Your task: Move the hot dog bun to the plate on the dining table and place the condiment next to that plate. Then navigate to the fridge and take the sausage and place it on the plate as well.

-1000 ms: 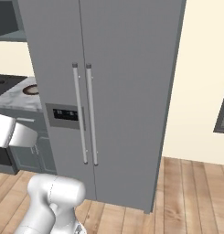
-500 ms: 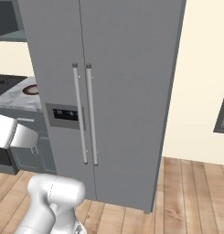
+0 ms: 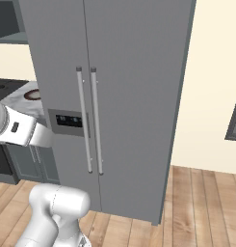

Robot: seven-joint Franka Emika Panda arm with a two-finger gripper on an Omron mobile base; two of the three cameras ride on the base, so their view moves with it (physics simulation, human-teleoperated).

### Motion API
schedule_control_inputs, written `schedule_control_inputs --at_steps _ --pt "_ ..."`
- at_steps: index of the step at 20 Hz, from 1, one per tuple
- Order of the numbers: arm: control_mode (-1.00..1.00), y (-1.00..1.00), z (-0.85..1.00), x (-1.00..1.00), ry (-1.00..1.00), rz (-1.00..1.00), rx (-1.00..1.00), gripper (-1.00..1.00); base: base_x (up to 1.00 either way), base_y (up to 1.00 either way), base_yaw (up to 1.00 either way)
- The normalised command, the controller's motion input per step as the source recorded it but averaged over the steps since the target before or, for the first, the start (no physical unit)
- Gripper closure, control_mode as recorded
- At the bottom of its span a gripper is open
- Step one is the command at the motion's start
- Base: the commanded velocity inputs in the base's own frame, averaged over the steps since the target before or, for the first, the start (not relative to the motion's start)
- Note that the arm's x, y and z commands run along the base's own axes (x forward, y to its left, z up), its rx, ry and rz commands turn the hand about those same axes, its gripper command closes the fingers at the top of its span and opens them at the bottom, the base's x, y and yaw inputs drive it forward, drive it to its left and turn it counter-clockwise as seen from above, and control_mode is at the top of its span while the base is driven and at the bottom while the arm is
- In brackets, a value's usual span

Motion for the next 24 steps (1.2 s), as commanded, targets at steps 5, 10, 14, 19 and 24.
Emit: schedule_control_inputs --at_steps 5,10,14,19,24 --pt "-1.00 0.00 -0.17 0.13 0.00 0.00 0.00 -1.00 0.00 0.00 0.00" --pt "-1.00 0.00 -0.23 0.19 0.00 0.00 0.00 -1.00 0.00 0.00 0.00" --pt "-1.00 0.00 -0.18 0.28 0.00 0.00 0.00 -1.00 0.00 0.00 0.00" --pt "-1.00 0.00 -0.16 0.25 0.00 0.00 0.00 -1.00 0.00 0.00 0.00" --pt "-1.00 0.00 -0.16 0.07 0.01 0.01 0.00 -1.00 0.00 0.00 0.00"
